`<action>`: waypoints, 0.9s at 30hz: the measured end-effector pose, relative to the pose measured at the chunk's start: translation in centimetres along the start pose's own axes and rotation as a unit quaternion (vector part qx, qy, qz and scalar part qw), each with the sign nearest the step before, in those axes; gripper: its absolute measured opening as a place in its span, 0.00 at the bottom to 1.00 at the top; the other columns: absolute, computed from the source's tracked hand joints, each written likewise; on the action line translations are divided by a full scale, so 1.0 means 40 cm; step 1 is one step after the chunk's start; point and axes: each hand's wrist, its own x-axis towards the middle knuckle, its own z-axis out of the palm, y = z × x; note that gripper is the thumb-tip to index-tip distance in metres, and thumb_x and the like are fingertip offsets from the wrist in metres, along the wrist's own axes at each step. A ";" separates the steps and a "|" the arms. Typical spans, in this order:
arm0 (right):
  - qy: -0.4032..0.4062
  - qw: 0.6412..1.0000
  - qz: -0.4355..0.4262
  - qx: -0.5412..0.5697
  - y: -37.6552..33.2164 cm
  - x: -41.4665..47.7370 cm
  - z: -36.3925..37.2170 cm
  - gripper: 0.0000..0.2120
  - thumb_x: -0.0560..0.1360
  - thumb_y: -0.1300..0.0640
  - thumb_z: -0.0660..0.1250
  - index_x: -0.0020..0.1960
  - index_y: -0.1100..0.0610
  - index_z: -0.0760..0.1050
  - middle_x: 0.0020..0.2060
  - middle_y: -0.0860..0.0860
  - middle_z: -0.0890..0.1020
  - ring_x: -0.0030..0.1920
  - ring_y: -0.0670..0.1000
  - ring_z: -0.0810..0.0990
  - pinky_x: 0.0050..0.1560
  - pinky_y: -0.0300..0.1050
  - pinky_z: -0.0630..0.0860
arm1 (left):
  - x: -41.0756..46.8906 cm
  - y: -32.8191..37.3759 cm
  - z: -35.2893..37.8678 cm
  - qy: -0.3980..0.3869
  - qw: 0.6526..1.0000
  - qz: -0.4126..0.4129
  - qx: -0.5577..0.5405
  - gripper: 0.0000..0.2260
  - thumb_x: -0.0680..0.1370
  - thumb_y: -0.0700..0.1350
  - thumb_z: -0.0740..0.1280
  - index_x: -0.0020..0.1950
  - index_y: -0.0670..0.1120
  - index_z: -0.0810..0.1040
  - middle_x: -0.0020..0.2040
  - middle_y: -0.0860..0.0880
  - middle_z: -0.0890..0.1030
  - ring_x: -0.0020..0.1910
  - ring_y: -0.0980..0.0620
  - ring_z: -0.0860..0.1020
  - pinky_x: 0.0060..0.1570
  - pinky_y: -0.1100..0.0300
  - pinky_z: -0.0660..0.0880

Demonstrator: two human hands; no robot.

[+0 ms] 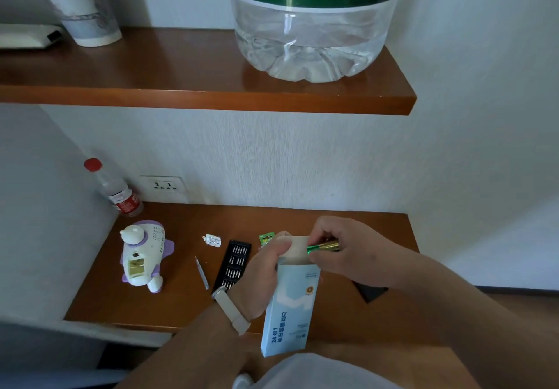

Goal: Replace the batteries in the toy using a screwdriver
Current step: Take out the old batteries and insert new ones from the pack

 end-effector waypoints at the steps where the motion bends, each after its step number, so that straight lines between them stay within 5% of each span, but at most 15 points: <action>1: -0.008 1.000 -0.005 -0.001 0.002 -0.001 -0.002 0.03 0.77 0.51 0.68 0.46 0.46 0.75 0.43 0.42 0.81 0.44 0.43 0.81 0.39 0.39 0.78 | 0.002 0.001 -0.001 0.007 1.000 0.000 -0.007 0.17 0.72 0.55 0.68 0.49 0.44 0.69 0.53 0.35 0.71 0.48 0.37 0.72 0.46 0.50 0.74; 7: -0.015 0.999 -0.025 -0.044 -0.002 0.005 -0.009 0.03 0.77 0.50 0.68 0.50 0.43 0.79 0.48 0.41 0.75 0.48 0.41 0.77 0.43 0.37 0.77 | 0.004 0.007 -0.001 -0.015 1.000 0.000 -0.008 0.13 0.71 0.54 0.68 0.46 0.46 0.74 0.49 0.35 0.74 0.47 0.36 0.76 0.48 0.48 0.74; 12: -0.020 0.994 -0.032 -0.106 -0.002 0.005 -0.011 0.07 0.76 0.50 0.69 0.46 0.41 0.71 0.44 0.39 0.78 0.44 0.40 0.77 0.40 0.36 0.77 | 0.007 0.002 0.015 -0.018 0.999 -0.011 0.042 0.27 0.71 0.56 0.67 0.57 0.34 0.70 0.53 0.34 0.73 0.47 0.36 0.77 0.48 0.47 0.76; 16: -0.036 0.994 -0.039 -0.100 -0.002 0.007 -0.015 0.08 0.76 0.51 0.70 0.45 0.40 0.71 0.45 0.38 0.77 0.45 0.38 0.78 0.39 0.32 0.75 | 0.012 0.005 0.025 -0.020 0.999 -0.016 0.048 0.35 0.71 0.61 0.72 0.55 0.31 0.68 0.54 0.36 0.71 0.49 0.35 0.70 0.52 0.41 0.69; 20: -0.045 0.996 -0.042 -0.065 0.000 0.013 -0.022 0.06 0.76 0.52 0.70 0.50 0.43 0.76 0.49 0.38 0.76 0.49 0.39 0.78 0.46 0.34 0.78 | 0.014 0.017 0.027 -0.035 0.998 -0.006 0.044 0.21 0.73 0.56 0.66 0.55 0.40 0.69 0.49 0.35 0.75 0.45 0.38 0.79 0.50 0.46 0.76; 27: -0.052 0.998 -0.035 -0.030 0.011 0.008 -0.040 0.04 0.77 0.51 0.69 0.52 0.44 0.78 0.47 0.40 0.78 0.49 0.41 0.78 0.50 0.40 0.79 | 0.026 0.017 0.025 -0.054 0.998 -0.015 0.039 0.17 0.75 0.55 0.65 0.50 0.42 0.70 0.47 0.37 0.78 0.45 0.38 0.80 0.51 0.46 0.75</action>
